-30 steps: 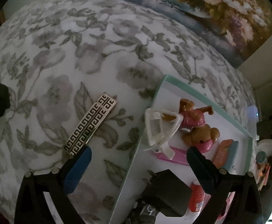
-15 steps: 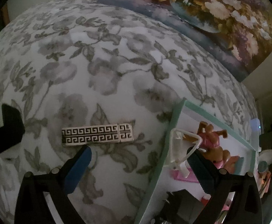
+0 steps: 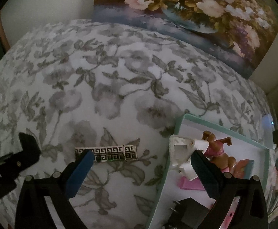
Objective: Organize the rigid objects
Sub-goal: 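Grasp the black-and-silver patterned bar with the right tool while the left tool holds the band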
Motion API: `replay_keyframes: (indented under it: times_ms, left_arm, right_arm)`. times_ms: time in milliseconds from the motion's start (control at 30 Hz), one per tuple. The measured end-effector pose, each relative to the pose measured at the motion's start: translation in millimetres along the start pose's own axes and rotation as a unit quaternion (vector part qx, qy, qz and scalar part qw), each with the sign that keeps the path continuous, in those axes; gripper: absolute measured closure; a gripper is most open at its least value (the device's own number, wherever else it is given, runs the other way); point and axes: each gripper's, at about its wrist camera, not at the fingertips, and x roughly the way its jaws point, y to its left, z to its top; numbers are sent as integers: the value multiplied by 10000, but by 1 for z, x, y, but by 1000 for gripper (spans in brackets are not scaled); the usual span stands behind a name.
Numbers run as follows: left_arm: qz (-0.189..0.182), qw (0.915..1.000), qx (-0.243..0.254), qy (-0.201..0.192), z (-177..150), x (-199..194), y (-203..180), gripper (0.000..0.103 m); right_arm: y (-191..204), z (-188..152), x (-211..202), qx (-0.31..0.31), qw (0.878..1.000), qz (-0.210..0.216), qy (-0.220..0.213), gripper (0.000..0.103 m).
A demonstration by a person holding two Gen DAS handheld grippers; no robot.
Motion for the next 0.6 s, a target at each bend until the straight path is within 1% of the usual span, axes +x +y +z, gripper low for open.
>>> replay_keyframes:
  times_ms: [333, 433, 600]
  left_arm:
    - [-53, 9999, -135, -67, 3, -4, 5, 51]
    - [-43, 9998, -184, -78, 3, -5, 7, 51]
    - [-56, 9994, -348, -71, 5, -4, 16, 51]
  right_arm:
    - [-5, 11, -24, 109, 9993, -2, -354, 0]
    - [-3, 12, -23, 176, 9990, 261, -328, 0]
    - [3, 11, -14, 173, 9985, 464, -218, 0]
